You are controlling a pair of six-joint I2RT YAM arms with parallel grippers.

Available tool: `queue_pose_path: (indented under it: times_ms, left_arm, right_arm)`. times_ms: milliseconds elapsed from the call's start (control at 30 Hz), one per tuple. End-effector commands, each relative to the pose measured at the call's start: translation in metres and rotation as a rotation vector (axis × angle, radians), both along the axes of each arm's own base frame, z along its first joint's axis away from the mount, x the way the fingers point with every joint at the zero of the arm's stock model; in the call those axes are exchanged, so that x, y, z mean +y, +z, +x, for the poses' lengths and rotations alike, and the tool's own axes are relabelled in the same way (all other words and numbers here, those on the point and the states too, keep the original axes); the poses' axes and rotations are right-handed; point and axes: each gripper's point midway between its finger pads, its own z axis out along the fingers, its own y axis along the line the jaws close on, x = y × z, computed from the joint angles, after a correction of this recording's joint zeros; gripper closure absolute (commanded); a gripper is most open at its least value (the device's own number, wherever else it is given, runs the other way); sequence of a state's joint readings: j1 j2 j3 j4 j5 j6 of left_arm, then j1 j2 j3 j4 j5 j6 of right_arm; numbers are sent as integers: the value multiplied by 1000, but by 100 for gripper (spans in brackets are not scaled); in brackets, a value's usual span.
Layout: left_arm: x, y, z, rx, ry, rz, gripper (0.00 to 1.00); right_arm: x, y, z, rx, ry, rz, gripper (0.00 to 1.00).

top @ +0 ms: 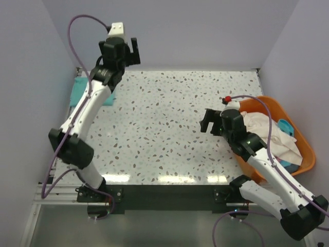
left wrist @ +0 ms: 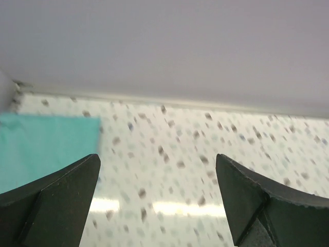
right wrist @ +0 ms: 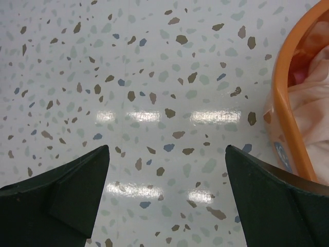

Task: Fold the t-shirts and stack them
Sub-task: Neatly place the folded tshirt to the corner

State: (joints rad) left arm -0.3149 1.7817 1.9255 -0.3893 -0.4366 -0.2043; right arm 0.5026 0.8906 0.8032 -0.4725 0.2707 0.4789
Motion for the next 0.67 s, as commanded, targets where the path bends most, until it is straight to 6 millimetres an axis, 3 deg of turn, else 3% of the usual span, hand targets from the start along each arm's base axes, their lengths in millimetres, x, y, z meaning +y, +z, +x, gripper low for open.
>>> queue_pose_path:
  times_ms: [0, 33, 67, 100, 133, 200, 233, 300, 333, 467, 633]
  left_arm:
    - [-47, -41, -86, 137, -164, -265, 0]
    - [-56, -88, -108, 224, -179, -241, 0]
    - [-69, -99, -127, 242, -208, -263, 0]
    - [-86, -95, -153, 230, -270, -285, 0]
    - [-86, -133, -174, 302, -259, -260, 0]
    - [-84, -155, -209, 365, -234, -273, 0]
    - [-76, -186, -226, 431, -212, -253, 0]
    - [-70, -198, -246, 455, -217, -282, 0]
    - [-62, -218, -257, 489, -203, -267, 0]
    - [-35, -228, -276, 466, -142, -256, 0]
    - [-22, -210, -276, 388, -120, -258, 0]
  right_arm:
    - [-9, 23, -5, -32, -39, 20, 1]
    - [-11, 25, -6, -39, -42, 20, 1]
    - [-11, 24, -8, -37, -40, 22, 1]
    - [-12, 27, -11, -41, -38, 27, 1]
    - [-12, 26, -12, -39, -38, 29, 1]
    - [-14, 20, -16, -31, -55, 45, 1]
    - [-13, 20, -18, -39, -53, 60, 1]
    - [-14, 8, -22, -21, -62, 75, 1]
    - [-12, 7, -24, -31, -54, 95, 1]
    - [-8, -17, -30, -11, -44, 129, 1]
    - [-7, -13, -31, -30, -44, 157, 1]
